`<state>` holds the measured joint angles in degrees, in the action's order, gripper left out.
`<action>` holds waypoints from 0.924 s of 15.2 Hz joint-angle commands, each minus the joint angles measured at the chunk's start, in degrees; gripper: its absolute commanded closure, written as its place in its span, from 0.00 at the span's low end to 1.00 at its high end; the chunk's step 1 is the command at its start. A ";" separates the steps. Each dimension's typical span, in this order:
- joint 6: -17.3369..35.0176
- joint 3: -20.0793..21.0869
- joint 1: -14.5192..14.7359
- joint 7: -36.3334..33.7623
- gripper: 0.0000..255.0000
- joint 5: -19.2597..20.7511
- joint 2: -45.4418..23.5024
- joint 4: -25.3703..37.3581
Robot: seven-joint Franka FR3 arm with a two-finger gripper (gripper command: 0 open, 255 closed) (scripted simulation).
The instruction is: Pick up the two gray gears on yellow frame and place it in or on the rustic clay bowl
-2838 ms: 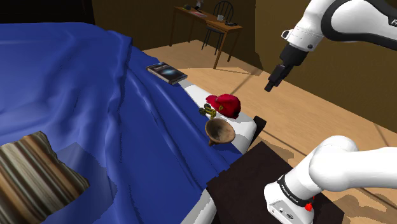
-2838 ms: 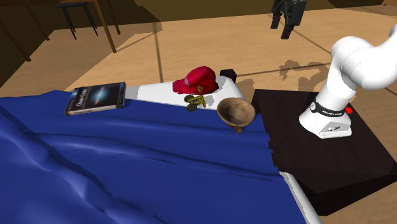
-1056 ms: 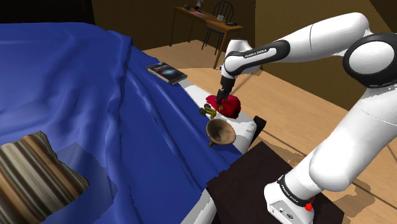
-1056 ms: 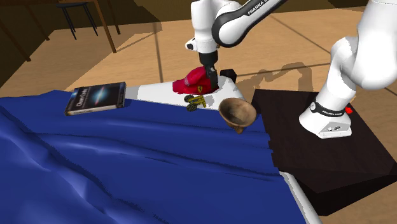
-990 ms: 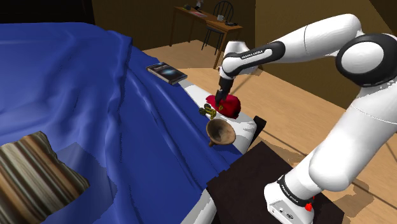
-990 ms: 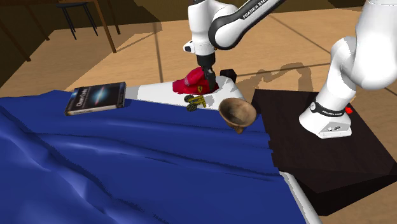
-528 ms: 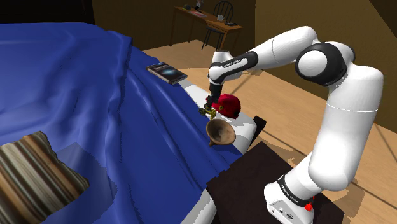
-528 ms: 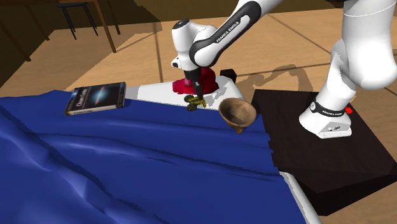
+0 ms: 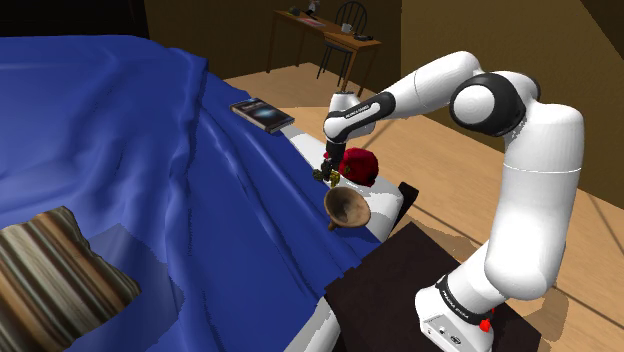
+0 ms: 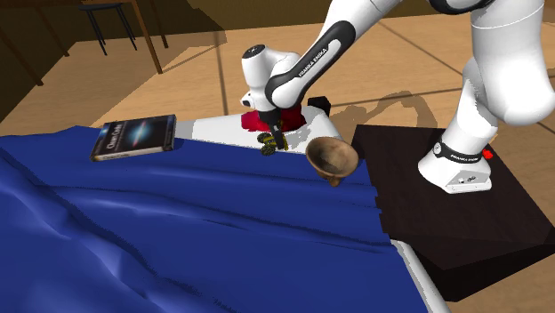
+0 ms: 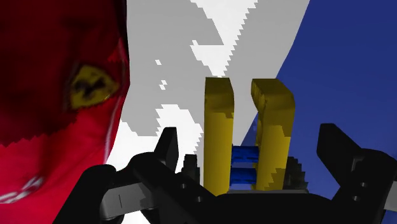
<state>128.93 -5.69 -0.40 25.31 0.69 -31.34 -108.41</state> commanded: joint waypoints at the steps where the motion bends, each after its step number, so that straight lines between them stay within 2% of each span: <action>1: 0.52 0.01 -0.08 0.07 0.00 -0.04 -0.57 0.07; 8: 0.51 0.01 -0.08 0.07 0.00 -0.04 -0.56 0.08; 9: 0.51 0.01 -0.08 0.07 1.00 -0.04 -0.56 0.08; 14: 0.50 0.01 -0.08 0.07 1.00 -0.04 -0.57 0.08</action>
<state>129.42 -5.69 -0.49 25.38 0.65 -31.89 -108.33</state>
